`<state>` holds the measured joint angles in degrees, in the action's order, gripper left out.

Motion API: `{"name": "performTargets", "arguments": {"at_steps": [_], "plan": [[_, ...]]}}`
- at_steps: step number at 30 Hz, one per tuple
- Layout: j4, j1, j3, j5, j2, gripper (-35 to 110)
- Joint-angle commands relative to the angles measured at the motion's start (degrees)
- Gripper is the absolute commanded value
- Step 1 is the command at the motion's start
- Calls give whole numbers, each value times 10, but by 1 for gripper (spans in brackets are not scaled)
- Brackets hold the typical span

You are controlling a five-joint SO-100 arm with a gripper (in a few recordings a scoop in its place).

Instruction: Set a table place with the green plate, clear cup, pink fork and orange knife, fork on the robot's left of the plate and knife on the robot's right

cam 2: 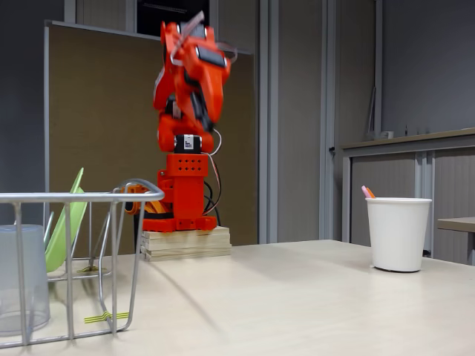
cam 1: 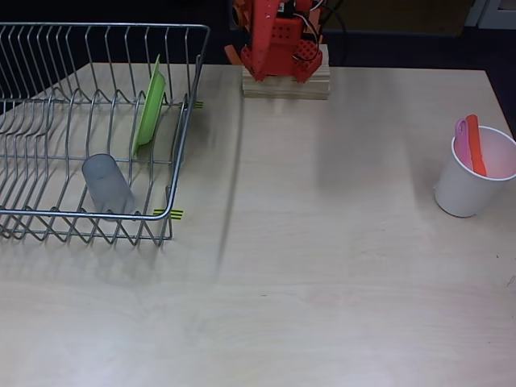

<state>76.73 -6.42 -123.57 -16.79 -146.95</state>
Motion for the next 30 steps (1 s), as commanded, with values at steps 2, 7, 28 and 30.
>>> {"name": "performTargets", "arguments": {"at_steps": [2,7,28,30], "plan": [[-2,-69,113,326,77,7],[54,-200,120,633,93,7],[25,-439,-57,687,150,39],[6,-444,-61,669,170,40]]}}
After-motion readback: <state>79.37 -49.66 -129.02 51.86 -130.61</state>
